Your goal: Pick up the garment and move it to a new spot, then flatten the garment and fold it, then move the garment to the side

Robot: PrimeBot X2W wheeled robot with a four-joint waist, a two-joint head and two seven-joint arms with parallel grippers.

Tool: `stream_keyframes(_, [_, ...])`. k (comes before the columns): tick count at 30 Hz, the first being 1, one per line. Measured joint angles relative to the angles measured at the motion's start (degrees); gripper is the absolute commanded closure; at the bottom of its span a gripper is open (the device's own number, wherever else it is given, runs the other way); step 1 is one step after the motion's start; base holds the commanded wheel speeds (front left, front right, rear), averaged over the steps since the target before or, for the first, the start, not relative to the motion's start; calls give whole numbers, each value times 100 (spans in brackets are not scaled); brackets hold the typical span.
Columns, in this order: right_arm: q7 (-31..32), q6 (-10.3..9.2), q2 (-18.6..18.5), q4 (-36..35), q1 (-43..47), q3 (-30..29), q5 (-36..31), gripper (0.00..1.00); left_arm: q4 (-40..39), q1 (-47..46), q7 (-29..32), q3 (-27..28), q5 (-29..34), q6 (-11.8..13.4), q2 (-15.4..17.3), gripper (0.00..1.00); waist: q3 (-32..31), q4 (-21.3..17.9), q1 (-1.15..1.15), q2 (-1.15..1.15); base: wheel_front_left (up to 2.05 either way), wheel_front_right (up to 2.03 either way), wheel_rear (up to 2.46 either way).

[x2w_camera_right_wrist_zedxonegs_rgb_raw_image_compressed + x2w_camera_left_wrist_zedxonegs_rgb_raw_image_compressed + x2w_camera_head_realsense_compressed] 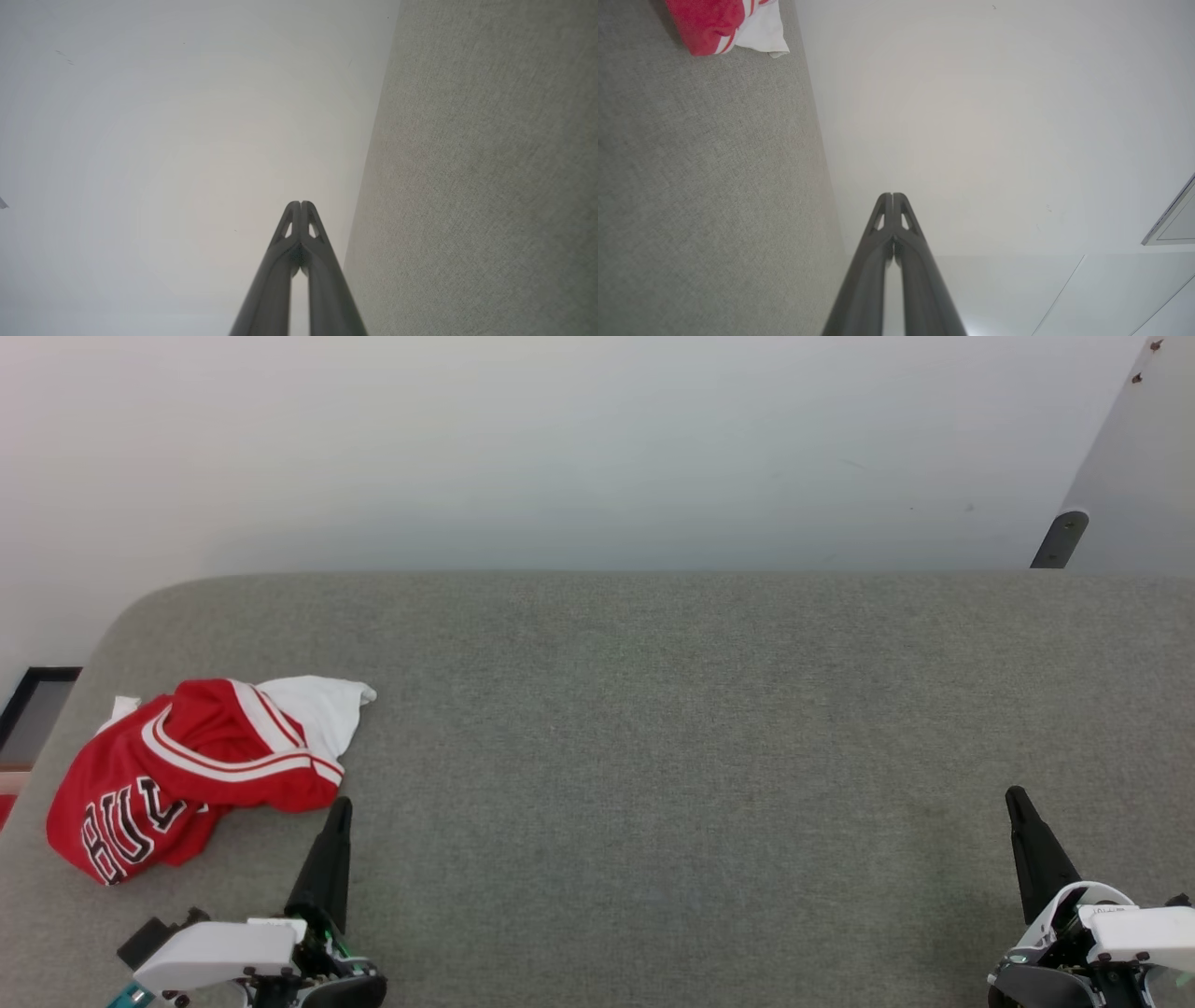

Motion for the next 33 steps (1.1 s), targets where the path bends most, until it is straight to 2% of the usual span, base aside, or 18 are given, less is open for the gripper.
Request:
stream_keyframes(3, [0, 0, 0, 0, 0, 0, 0, 100, 0, 0, -1, -1, 0, 0, 0, 100, 0, 0, 0, 0, 0, 0, 0])
stream_keyframes(4, [0, 0, 0, 0, 0, 0, 0, 0, 1, 0, -1, 0, 0, 0, 0, 0, 0, 0, 0, 0, 0, 0, 0])
stream_keyframes(16, [-94, -4, 13, 369, 58, 29, -54, 0, 277, 121, -138, -52, 134, 10, 4, 0, 3, 1, 0, 0, 0, 0, 0])
stream_keyframes(26, [-433, -4, -189, 593, -259, 388, -781, 0, 387, -95, -476, -311, 1040, 34, 269, 0, 15, -4, 0, 0, 0, 0, 0])
stream_keyframes(33, [-628, -4, -347, 788, -462, 647, -1545, 0, 379, -217, -646, -416, 2009, 171, 387, 0, 25, -1, 0, 0, 0, 0, 0])
